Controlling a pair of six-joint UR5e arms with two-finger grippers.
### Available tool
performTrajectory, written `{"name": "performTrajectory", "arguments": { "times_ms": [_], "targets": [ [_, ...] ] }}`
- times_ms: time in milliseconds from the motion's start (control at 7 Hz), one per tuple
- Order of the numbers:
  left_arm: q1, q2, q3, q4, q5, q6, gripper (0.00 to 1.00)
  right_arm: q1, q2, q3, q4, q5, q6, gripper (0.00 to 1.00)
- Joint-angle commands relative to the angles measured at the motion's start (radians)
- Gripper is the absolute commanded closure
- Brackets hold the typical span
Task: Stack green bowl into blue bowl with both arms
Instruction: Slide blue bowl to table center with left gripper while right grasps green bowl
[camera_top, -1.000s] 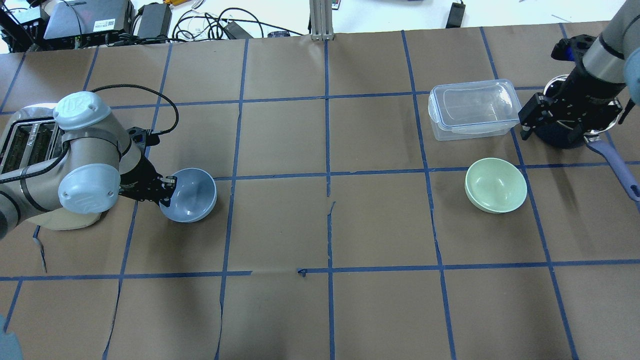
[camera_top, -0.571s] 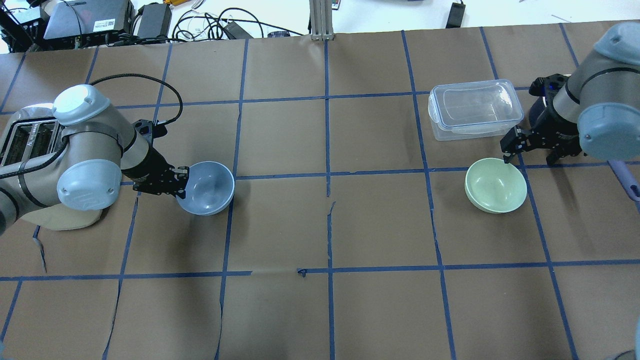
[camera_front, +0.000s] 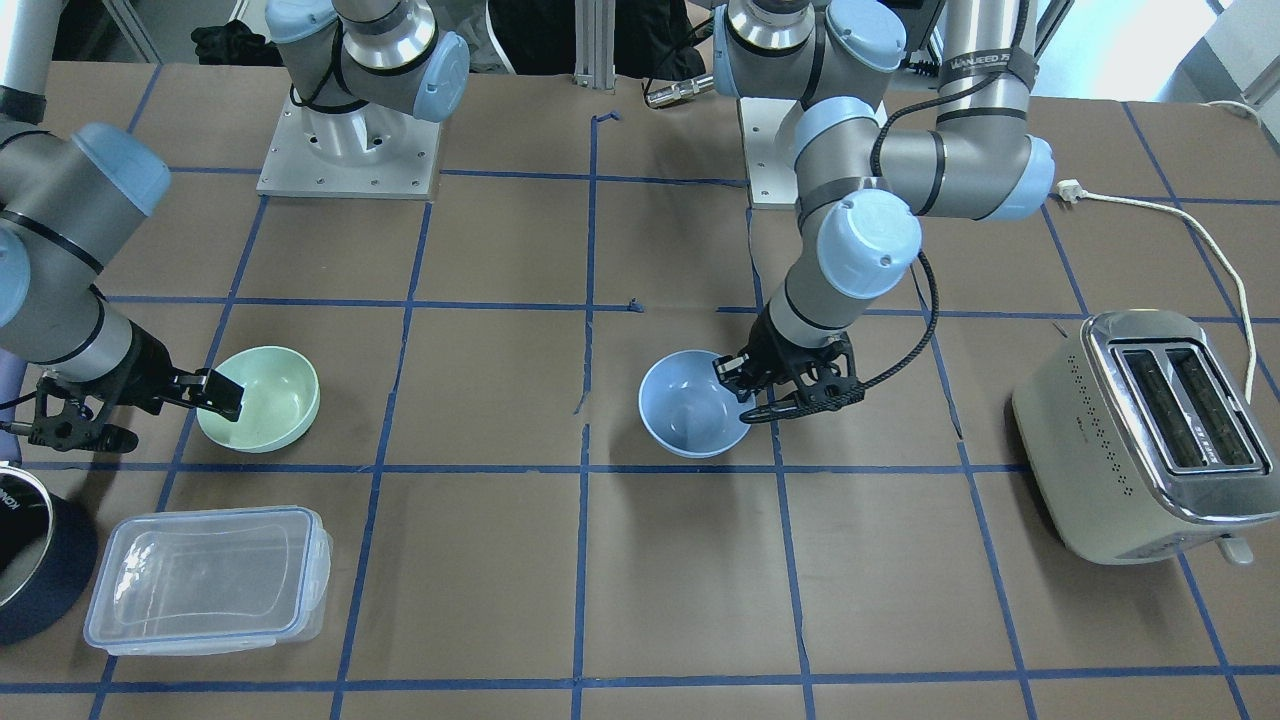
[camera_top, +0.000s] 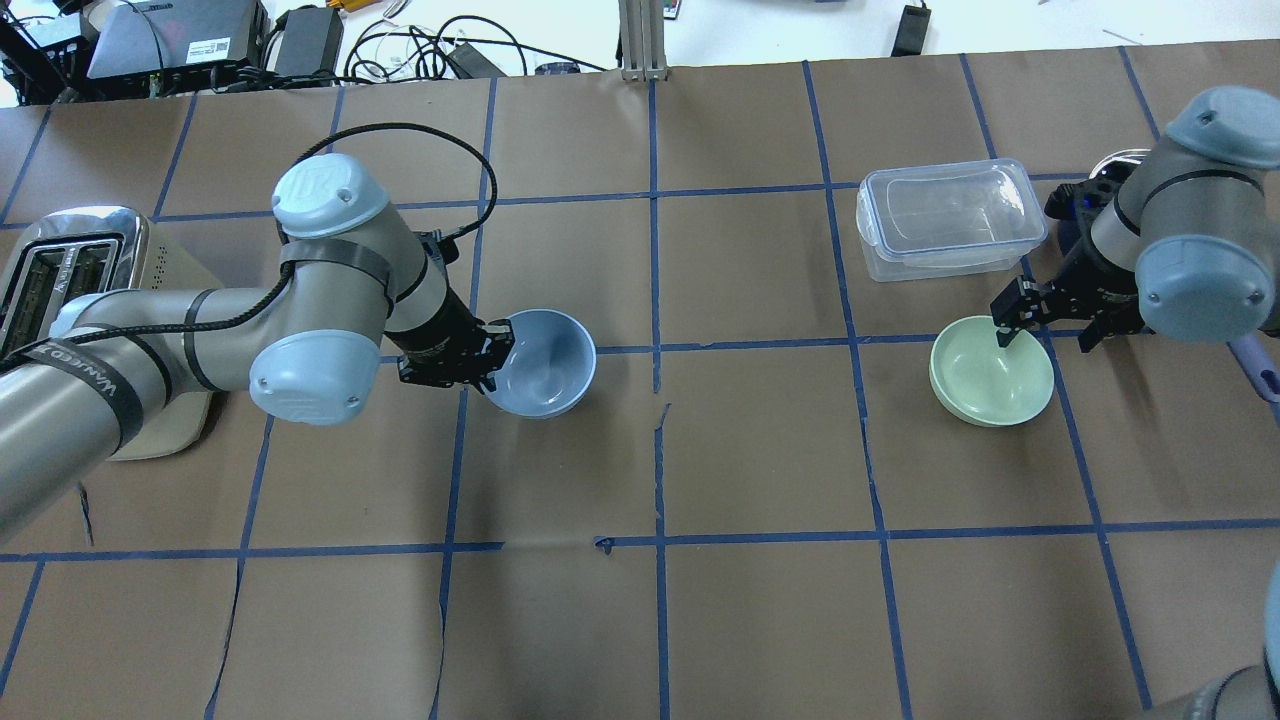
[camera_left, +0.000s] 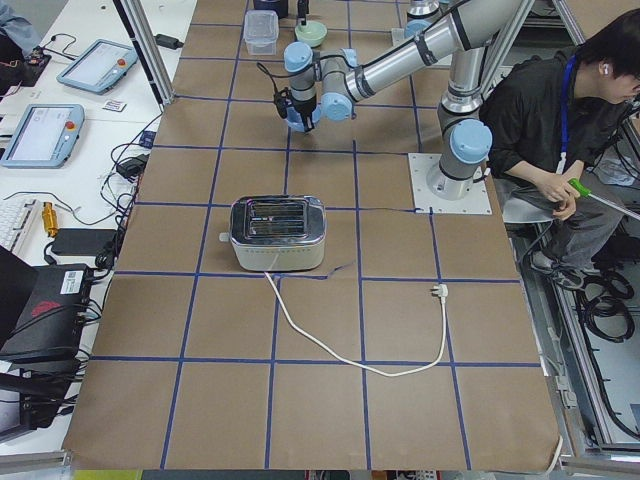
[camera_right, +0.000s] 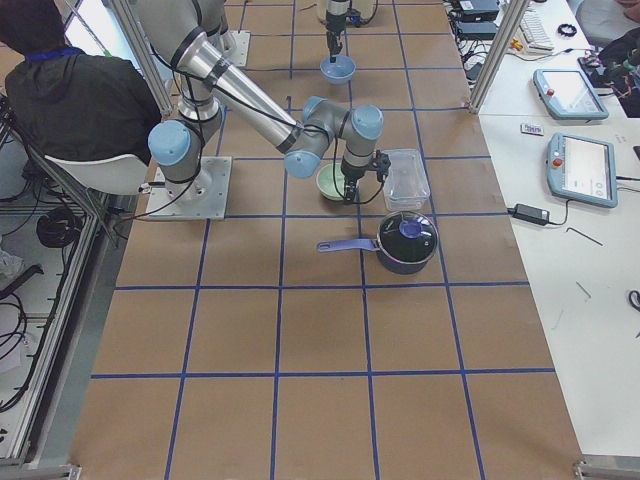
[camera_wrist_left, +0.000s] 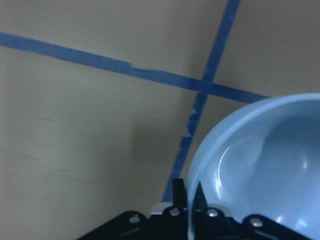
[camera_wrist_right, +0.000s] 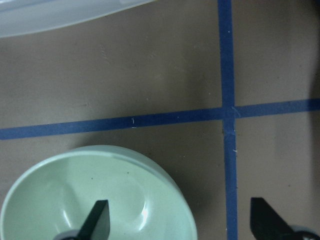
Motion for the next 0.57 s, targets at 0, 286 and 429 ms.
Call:
{"name": "performTrajectory", "arguments": {
  "times_ms": [0,286,429],
  "targets": [
    [-0.125,-0.032,0.034,0.003,-0.023,-0.176,1.0,-0.028,0.029,0.001,0.001,0.003,-0.051,0.01],
    [-0.164,-0.059,0.032,0.052,-0.067,-0.305,1.0,-0.029,0.038,0.001,0.002,0.05,-0.062,0.13],
    [-0.169,-0.07,0.025,0.051,-0.069,-0.308,1.0,-0.029,0.038,0.001,0.002,0.063,-0.062,0.23]
  ]
}}
